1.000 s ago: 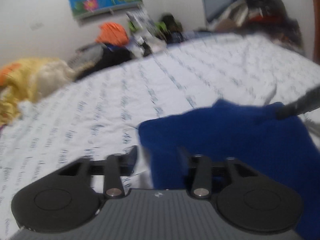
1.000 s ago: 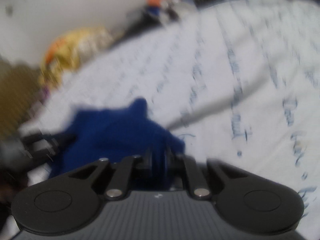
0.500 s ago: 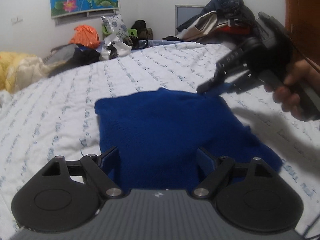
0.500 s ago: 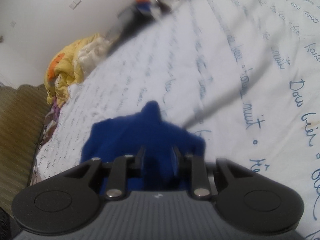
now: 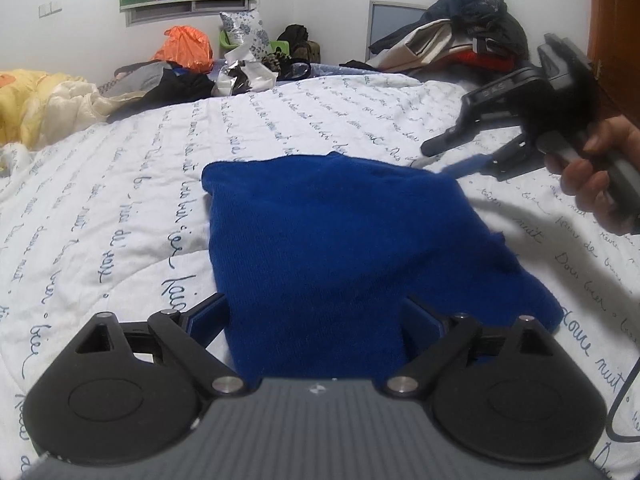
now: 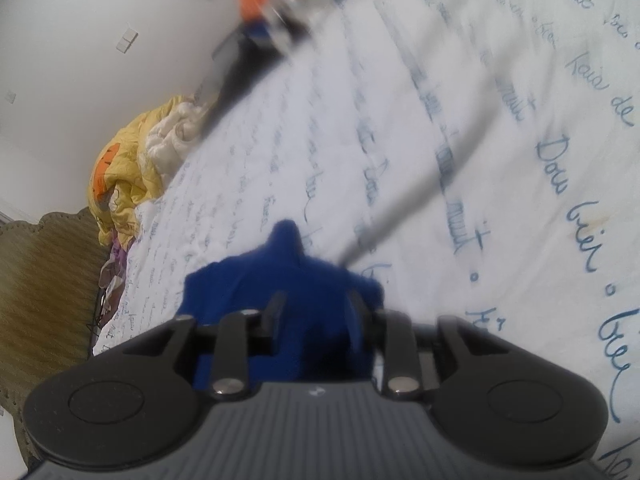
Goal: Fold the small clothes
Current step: 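Release the sweater with the left tool while the right tool pulls its edge straight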
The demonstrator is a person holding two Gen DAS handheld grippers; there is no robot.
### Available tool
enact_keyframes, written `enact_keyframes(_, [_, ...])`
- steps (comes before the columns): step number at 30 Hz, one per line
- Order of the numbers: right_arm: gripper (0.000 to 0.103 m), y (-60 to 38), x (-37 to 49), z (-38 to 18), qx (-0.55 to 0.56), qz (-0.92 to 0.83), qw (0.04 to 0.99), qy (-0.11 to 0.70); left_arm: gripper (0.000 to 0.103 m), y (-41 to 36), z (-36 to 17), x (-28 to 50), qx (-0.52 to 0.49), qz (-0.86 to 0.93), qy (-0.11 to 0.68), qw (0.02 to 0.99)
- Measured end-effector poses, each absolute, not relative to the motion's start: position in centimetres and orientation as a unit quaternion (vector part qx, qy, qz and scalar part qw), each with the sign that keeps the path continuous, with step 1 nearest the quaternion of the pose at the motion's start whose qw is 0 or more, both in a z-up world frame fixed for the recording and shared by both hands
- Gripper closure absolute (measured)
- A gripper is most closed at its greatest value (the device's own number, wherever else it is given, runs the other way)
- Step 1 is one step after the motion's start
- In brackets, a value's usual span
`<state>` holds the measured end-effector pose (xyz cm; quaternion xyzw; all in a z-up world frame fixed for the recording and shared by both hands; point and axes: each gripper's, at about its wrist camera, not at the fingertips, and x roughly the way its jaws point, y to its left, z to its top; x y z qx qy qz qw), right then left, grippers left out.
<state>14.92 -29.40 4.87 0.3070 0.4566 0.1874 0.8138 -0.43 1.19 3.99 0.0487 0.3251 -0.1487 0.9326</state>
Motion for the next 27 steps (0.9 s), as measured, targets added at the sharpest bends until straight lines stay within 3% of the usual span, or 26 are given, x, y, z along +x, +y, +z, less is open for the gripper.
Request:
enact_keyframes(11, [0.060,-28.0,15.5,4.5,0.278,0.198,0.815,0.468,0.007,0.5,3.7,-0.3,0.047,-0.149,0.333,0.930])
enact_keyframes(13, [0.100,-27.4,16.0,3.7,0.271,0.203,0.816,0.468,0.007,0.5,3.9,-0.3,0.050,-0.148,0.333,0.930])
enact_keyframes(18, [0.100,-27.6,13.8,6.4,0.208,0.218,0.860,0.411,0.006,1.5,5.4,-1.5,0.032,-0.175,0.306,0.935])
enact_keyframes(23, [0.095,-28.4,14.6,3.8,0.223,0.201,0.841,0.450,0.006,0.2,5.0,-0.9,0.030,-0.215,0.311,0.925])
enact_keyframes(27, [0.091,-27.2,13.5,8.0,0.215,0.169,0.890,0.364,0.006,-0.7,3.4,-0.6,0.037,-0.228,0.338,0.912])
